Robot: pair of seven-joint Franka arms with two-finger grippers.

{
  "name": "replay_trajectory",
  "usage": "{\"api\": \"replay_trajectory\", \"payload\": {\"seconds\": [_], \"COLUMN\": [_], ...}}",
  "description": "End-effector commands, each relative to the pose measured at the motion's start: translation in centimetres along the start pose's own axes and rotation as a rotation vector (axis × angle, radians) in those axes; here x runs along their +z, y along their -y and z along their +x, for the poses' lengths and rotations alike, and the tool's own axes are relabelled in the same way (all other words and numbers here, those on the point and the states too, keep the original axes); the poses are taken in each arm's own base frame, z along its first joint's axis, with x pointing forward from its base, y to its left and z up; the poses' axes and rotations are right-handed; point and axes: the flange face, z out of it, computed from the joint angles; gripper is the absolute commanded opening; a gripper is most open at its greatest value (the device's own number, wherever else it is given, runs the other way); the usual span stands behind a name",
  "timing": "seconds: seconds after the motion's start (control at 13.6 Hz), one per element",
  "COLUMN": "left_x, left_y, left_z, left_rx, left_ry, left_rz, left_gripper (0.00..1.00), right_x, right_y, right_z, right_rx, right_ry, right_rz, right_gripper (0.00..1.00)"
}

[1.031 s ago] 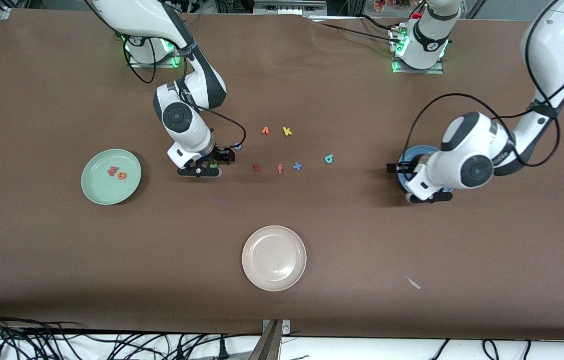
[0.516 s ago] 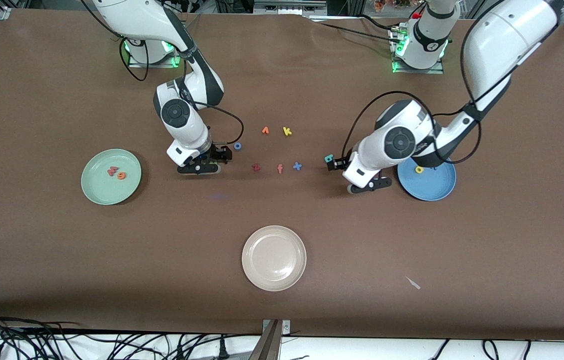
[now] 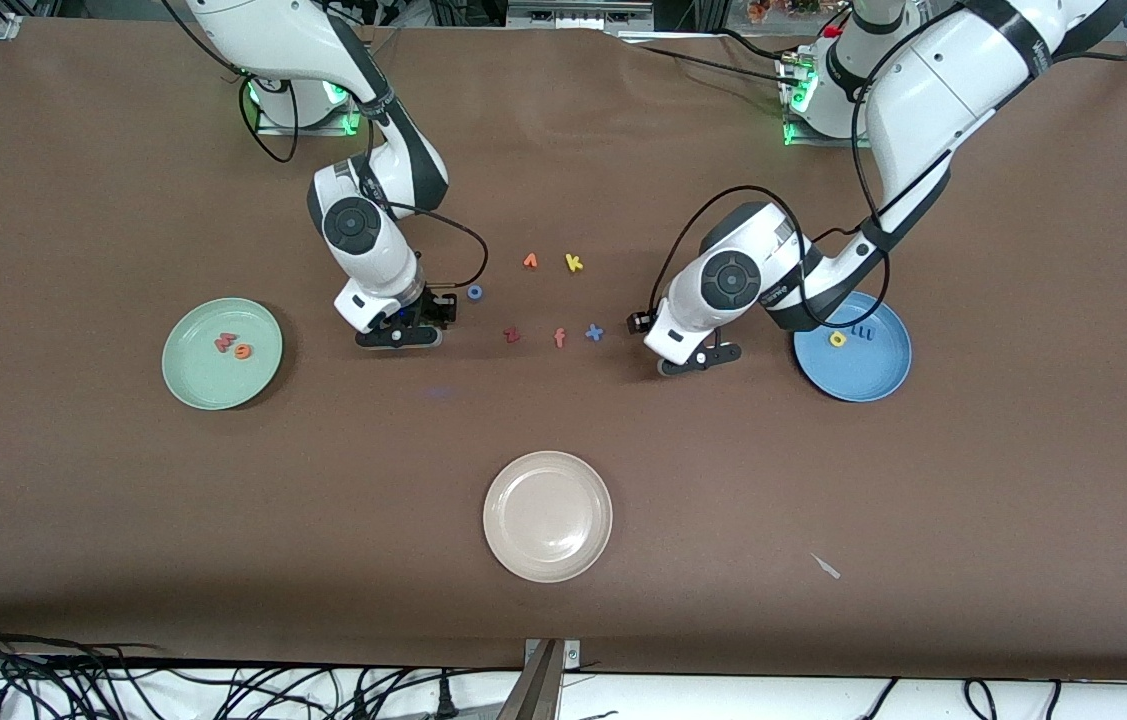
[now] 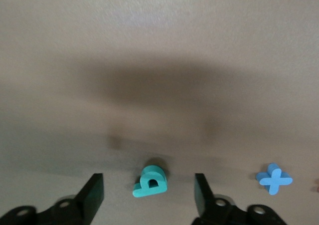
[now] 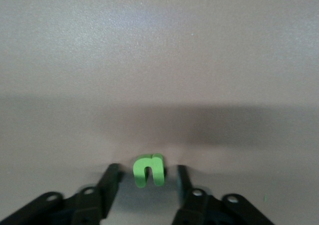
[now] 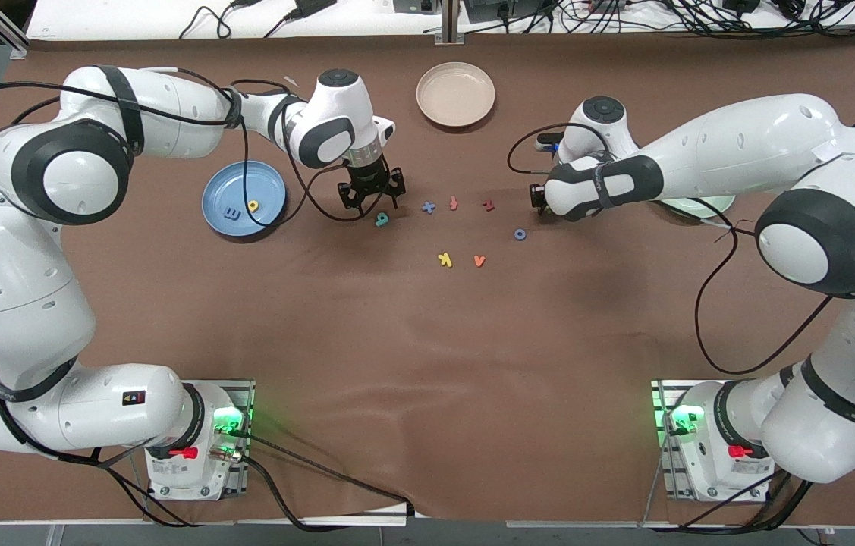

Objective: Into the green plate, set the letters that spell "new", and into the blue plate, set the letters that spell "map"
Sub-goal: 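Grasp green n with the right gripper while the left gripper grasps teal d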

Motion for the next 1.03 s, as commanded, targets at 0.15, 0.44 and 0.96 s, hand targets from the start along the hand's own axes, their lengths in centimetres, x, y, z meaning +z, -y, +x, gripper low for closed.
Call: {"api": "replay_trajectory", "payload": {"seconds": [0.15, 0.44, 0.96], "left_x": [1.0, 1.9, 2.1], "left_y": [0.1, -0.1, -0.2], "left_z": [-0.3, -0.7, -0.9], "left_rx": [-0.026, -0.037, -0.037], "left_ry": [0.009, 0.013, 0.012], "left_rz": [0.007, 0.024, 0.030], "left_gripper": [0.71, 0.68, 0.41], "right_x": [0.4, -2.8, -8.3], "right_y": [0.4, -2.0, -16.6], "right_z": [-0.4, 1.6, 4.6], "right_rx": [-0.023, 0.007, -0.014], "right_ry": [-0.007, 0.008, 0.136], "right_rz": [-0.003, -0.015, -0.071], "right_gripper": [0.00, 0.00, 0.00]}}
